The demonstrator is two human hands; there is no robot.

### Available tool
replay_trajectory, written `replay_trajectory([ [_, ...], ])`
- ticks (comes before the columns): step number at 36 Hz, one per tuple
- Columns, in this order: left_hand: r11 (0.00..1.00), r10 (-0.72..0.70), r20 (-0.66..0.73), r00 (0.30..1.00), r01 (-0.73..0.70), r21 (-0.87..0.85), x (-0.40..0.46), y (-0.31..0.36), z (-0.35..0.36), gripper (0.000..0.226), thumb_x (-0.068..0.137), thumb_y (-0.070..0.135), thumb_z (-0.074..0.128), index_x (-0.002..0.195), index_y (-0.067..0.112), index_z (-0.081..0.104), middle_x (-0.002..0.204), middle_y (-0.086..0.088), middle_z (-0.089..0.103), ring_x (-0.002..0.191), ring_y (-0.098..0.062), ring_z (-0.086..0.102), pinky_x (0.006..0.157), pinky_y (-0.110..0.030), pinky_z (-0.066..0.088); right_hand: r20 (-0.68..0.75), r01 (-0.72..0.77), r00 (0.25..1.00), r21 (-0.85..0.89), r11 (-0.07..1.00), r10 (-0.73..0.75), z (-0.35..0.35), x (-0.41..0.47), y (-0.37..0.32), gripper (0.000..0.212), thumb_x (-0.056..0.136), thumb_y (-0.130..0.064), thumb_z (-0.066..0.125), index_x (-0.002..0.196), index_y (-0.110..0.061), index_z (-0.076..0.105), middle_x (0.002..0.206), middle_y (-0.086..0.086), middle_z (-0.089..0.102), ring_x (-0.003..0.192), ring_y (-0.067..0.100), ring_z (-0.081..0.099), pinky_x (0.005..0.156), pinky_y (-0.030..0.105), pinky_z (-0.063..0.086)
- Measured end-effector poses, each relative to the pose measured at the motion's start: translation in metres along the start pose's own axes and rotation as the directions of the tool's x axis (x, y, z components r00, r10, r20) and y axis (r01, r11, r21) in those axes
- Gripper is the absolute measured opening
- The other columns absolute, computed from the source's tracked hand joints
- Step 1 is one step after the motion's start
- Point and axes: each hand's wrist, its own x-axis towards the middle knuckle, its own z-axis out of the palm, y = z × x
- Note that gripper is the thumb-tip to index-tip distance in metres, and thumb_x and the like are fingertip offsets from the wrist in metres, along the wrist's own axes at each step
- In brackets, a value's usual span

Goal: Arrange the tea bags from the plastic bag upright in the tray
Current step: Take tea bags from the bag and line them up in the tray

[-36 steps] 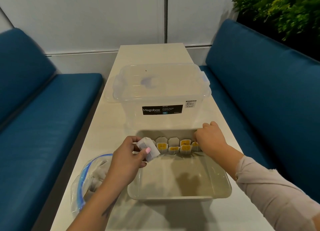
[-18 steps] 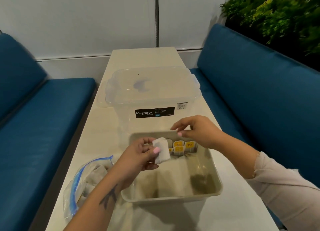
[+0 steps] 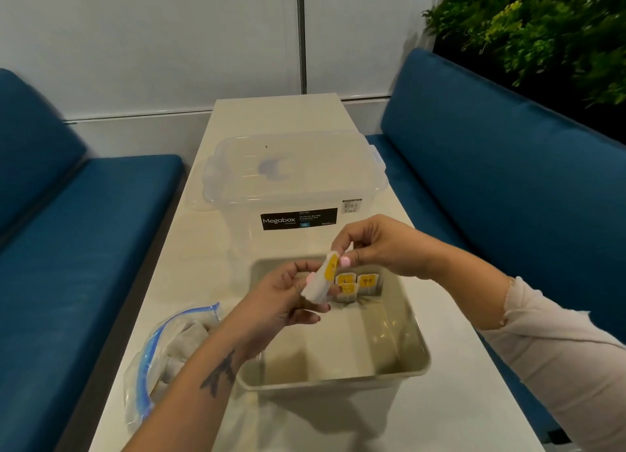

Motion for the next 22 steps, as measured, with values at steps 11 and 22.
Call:
replay_trajectory([
  [11, 0.592, 0.431, -0.259, 0.864, -0.054, 0.804, -0.001, -0.030, -0.038, 0.031, 0.083, 0.001, 0.065, 0.104, 0.023, 0.061, 0.109, 0.015, 0.054, 0.100, -0.003, 0.046, 0.080, -0.010, 0.028, -0.224, -0.312, 0.950, -0.728, 0.610, 0.218, -0.022, 0.002, 0.031, 0.005, 0.088, -0.032, 0.063, 0.091, -0.029, 0.065, 0.078, -0.014, 0.052, 0.079, 0.012, 0.051, 0.061, 0.024, 0.038],
  [22, 0.580, 0.365, -0.281, 0.887, 0.019, 0.814, -0.004, -0.047, -0.049, 0.036, 0.085, 0.001, 0.064, 0.106, 0.029, 0.055, 0.115, 0.018, 0.047, 0.098, -0.002, 0.043, 0.085, -0.010, 0.028, -0.282, -0.308, 0.951, -0.900, 0.309, 0.127, 0.003, 0.019, 0.069, 0.019, 0.088, -0.027, 0.056, 0.094, -0.034, 0.072, 0.097, -0.004, 0.061, 0.092, 0.019, 0.053, 0.071, 0.027, 0.032],
])
